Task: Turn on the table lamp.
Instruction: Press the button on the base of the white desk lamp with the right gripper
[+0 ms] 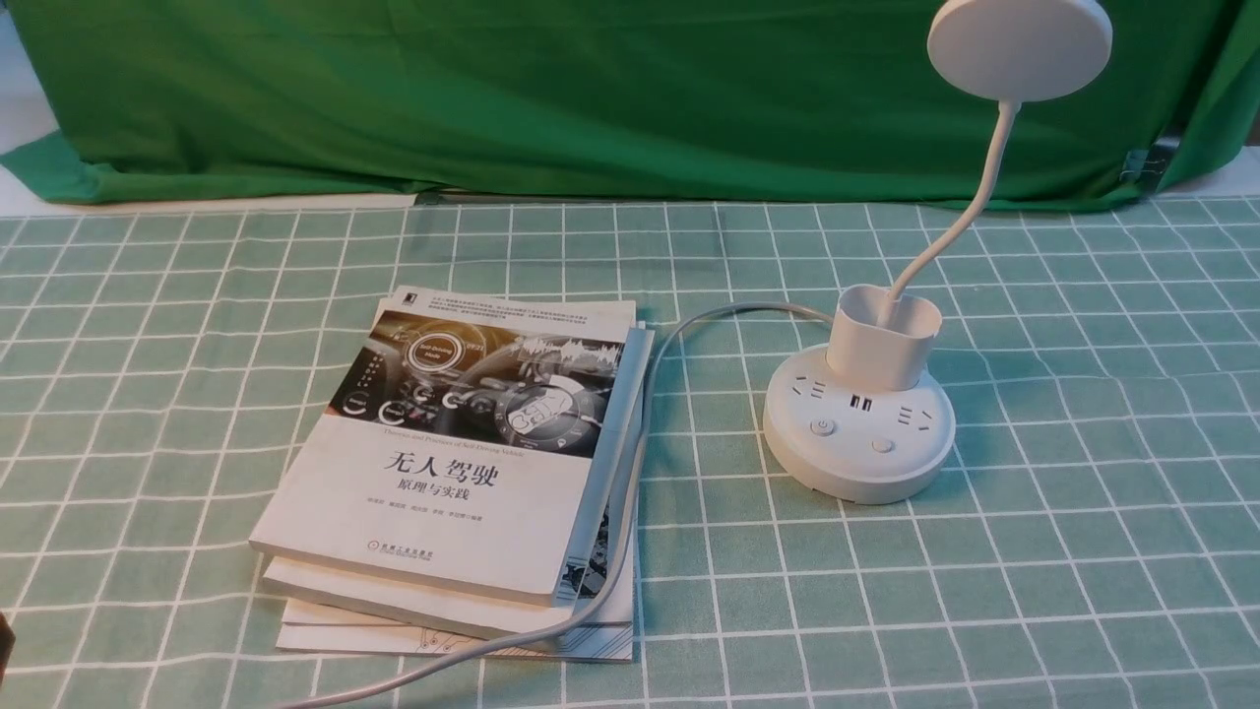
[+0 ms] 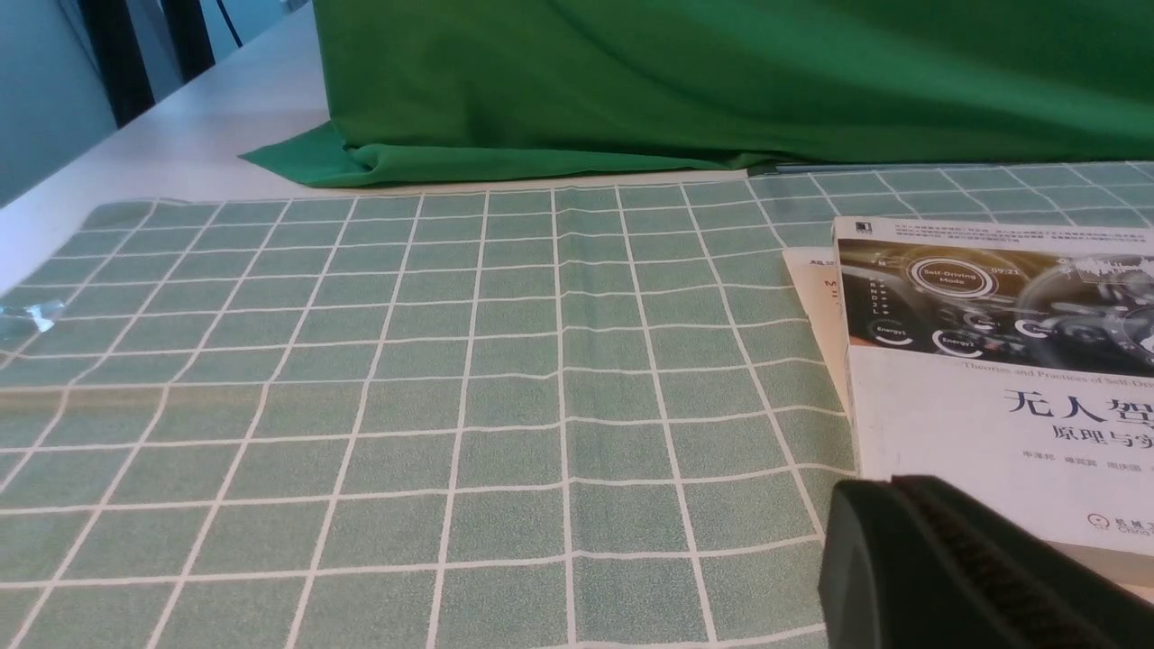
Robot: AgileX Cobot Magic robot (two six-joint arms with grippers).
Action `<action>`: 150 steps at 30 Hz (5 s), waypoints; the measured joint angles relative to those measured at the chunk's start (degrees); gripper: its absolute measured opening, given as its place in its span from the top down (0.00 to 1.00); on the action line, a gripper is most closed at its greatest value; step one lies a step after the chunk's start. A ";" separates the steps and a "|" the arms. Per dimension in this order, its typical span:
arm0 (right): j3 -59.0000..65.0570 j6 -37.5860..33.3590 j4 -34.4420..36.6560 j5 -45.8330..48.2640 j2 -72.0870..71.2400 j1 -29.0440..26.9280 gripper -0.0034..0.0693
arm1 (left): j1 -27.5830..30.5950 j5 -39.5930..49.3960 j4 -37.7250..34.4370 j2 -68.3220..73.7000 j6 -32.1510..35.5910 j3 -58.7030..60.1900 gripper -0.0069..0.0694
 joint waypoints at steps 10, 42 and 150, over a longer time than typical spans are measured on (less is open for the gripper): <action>0.00 0.00 0.00 0.00 0.00 0.00 0.62 | 0.00 0.00 0.00 0.00 0.00 0.00 0.88; 0.00 45.72 0.14 -11.13 0.00 0.00 0.62 | 0.00 0.00 0.00 0.00 0.00 0.00 0.88; -54.95 -16.41 18.37 -6.35 101.98 24.07 0.90 | 0.00 0.00 0.00 0.00 0.00 0.00 0.88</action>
